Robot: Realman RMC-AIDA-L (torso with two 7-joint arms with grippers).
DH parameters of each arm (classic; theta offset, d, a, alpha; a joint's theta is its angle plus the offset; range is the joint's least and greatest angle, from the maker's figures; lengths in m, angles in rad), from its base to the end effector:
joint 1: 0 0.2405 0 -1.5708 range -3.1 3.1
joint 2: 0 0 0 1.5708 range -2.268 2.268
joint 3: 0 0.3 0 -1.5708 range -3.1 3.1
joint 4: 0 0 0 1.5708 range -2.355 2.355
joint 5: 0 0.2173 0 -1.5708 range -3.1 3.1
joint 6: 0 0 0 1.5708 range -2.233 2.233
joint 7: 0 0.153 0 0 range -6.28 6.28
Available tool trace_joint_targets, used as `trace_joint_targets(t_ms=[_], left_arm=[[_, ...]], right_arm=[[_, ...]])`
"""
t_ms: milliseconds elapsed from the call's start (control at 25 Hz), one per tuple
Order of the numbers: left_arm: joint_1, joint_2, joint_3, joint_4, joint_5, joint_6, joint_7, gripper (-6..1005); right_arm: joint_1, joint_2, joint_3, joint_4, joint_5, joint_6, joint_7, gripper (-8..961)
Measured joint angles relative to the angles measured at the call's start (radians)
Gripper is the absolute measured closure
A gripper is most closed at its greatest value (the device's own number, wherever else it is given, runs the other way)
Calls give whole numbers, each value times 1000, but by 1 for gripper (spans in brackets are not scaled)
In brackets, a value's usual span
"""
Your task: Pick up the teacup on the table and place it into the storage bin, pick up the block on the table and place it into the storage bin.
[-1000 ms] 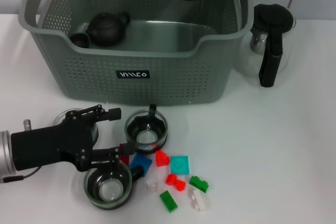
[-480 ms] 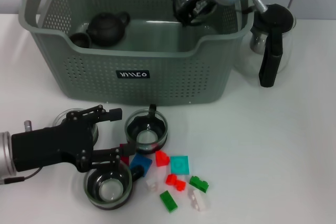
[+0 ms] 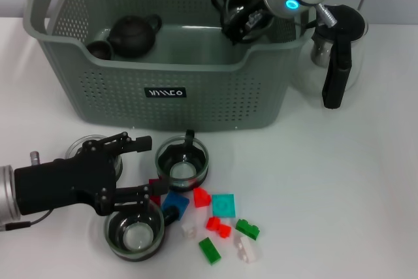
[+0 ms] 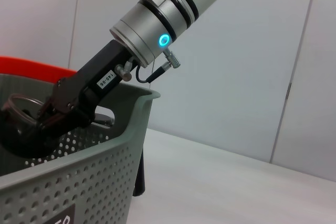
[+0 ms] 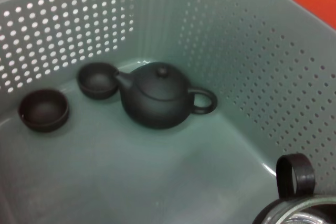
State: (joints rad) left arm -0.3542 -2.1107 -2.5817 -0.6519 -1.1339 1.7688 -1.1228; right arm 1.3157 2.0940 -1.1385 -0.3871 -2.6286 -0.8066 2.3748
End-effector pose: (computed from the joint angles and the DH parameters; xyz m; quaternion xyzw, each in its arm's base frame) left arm -0.3315 0.2811 -0.0261 -0.9281 -0.1695 -0.3014 0.1382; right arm 0.0836 0.5289 -0.1078 -0.9351 0.2063 -0.0853 0.2751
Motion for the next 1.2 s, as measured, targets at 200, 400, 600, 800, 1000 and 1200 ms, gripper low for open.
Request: trace_joint_targets(t_ms=[200,400,600,800,1000,1200], left_arm=[[0,0,-2,12,0,-8,0,141],[0,0,-6,13,0,-8,0,142],[3,0,-24,12,-1,-8,0,142],[11,0,-43,12,-1,-3,2,143],[12,0,-72,12,-1,2,3,143],[11,3,-132,12,-2,7,-24,144]], right_arm=[[2,1,-29,0,-3,-6,8,855],[1,1,-48,-8,0,-17,14,847],[-13,-3,-33,-73,4,-84,14,620],[-123,-3,9,-412,53,-299,-4,486],[-261,-34,24,-860,299,-636,-35,487],[-381,-39,-8,-1114,427,-961,-102,487]])
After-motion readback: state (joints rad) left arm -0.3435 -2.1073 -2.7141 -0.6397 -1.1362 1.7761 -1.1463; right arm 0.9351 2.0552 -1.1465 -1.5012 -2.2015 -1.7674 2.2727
